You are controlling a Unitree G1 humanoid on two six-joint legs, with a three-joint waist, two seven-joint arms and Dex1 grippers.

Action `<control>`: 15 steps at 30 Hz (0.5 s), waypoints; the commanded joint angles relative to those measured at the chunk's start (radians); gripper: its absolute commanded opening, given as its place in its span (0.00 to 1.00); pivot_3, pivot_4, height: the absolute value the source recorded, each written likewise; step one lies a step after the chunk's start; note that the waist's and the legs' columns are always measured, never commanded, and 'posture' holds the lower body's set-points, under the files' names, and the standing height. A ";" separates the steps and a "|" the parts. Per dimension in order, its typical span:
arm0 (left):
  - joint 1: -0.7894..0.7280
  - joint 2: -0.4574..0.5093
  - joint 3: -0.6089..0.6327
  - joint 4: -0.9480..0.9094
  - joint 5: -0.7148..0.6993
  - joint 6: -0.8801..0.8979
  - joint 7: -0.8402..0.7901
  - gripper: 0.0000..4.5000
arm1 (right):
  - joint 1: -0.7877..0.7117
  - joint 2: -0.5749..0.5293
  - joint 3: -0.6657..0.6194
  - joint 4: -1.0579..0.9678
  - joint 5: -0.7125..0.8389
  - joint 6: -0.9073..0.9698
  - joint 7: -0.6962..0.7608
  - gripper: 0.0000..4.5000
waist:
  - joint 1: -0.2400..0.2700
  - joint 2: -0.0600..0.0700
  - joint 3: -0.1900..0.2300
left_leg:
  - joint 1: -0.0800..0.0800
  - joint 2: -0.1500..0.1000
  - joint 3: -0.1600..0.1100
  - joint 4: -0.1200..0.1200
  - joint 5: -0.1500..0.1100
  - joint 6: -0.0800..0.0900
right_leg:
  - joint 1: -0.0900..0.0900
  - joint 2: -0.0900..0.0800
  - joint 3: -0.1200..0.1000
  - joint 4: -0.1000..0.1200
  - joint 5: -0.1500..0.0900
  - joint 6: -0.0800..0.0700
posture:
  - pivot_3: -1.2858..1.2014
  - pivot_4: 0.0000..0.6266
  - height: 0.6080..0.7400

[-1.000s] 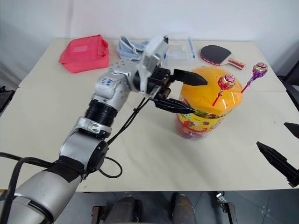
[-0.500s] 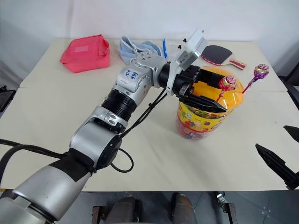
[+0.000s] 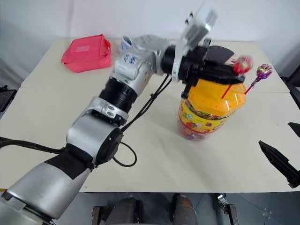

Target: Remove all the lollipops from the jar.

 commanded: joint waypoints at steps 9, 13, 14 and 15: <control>-0.066 0.309 -0.073 0.017 0.160 0.377 0.227 0.01 | -0.003 -0.025 -0.022 0.008 -0.001 -0.008 0.007 1.00 | -0.013 0.002 -0.001 | 0.003 0.000 0.000 -0.004 0.000 0.000 | 0.000 0.001 0.001 0.003 0.000 0.000 | 0.52 0.24 1.00; 0.118 0.516 -0.253 -0.179 0.245 0.568 0.095 0.01 | -0.009 -0.046 -0.012 0.029 -0.001 -0.002 0.021 1.00 | -0.031 0.005 -0.003 | 0.003 0.000 0.000 -0.006 0.001 -0.001 | 0.000 0.002 0.001 0.004 0.000 0.000 | 0.52 0.24 1.00; 0.169 0.582 -0.306 -0.243 0.258 0.631 0.055 0.01 | -0.015 -0.055 -0.007 0.037 -0.002 0.000 0.025 1.00 | -0.031 0.005 -0.002 | 0.003 0.000 0.001 -0.006 0.001 -0.002 | -0.002 0.002 0.003 0.005 0.000 0.000 | 0.52 0.24 1.00; 0.210 0.636 -0.347 -0.300 0.267 0.681 0.021 0.01 | -0.019 -0.063 -0.003 0.044 -0.003 0.002 0.029 1.00 | -0.031 0.003 -0.002 | 0.003 0.000 0.001 -0.006 0.001 -0.002 | -0.002 0.002 0.003 0.005 0.000 0.000 | 0.52 0.24 1.00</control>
